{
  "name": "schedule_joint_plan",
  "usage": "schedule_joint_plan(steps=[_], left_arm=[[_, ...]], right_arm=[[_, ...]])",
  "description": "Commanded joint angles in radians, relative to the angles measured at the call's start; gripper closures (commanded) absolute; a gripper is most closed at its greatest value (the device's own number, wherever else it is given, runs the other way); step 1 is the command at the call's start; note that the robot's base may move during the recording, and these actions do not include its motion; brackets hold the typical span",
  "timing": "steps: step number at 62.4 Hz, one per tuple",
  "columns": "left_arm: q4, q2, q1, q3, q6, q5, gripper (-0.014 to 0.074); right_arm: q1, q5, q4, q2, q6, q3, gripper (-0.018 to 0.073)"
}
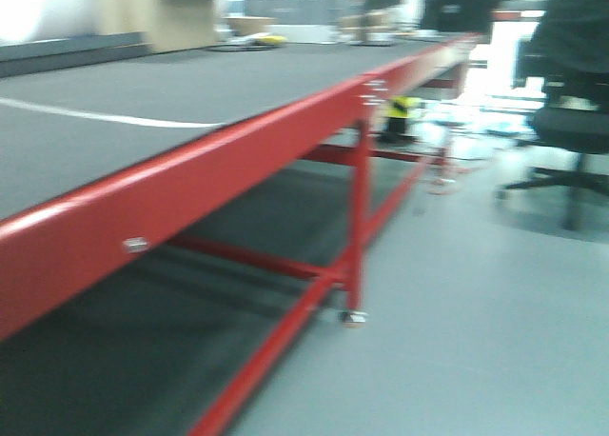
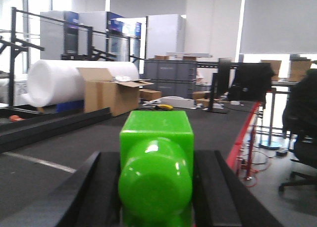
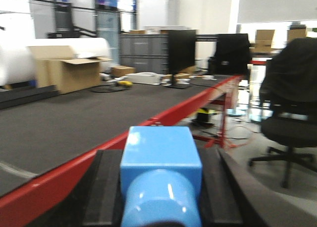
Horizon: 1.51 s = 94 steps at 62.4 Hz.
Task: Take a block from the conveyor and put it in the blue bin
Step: 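Drive the base away from the conveyor holding both blocks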
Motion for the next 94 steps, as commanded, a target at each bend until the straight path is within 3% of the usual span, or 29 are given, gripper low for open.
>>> schedule_joint_plan(steps=[1, 94], left_arm=[[-0.006, -0.005, 0.005, 0.0, 0.004, -0.015, 0.0707], [-0.006, -0.005, 0.005, 0.0, 0.004, -0.015, 0.0707]], right_arm=[[0.0, -0.023, -0.005, -0.003, 0.001, 0.001, 0.0713], [0.0, -0.023, -0.005, -0.003, 0.001, 0.001, 0.0713]])
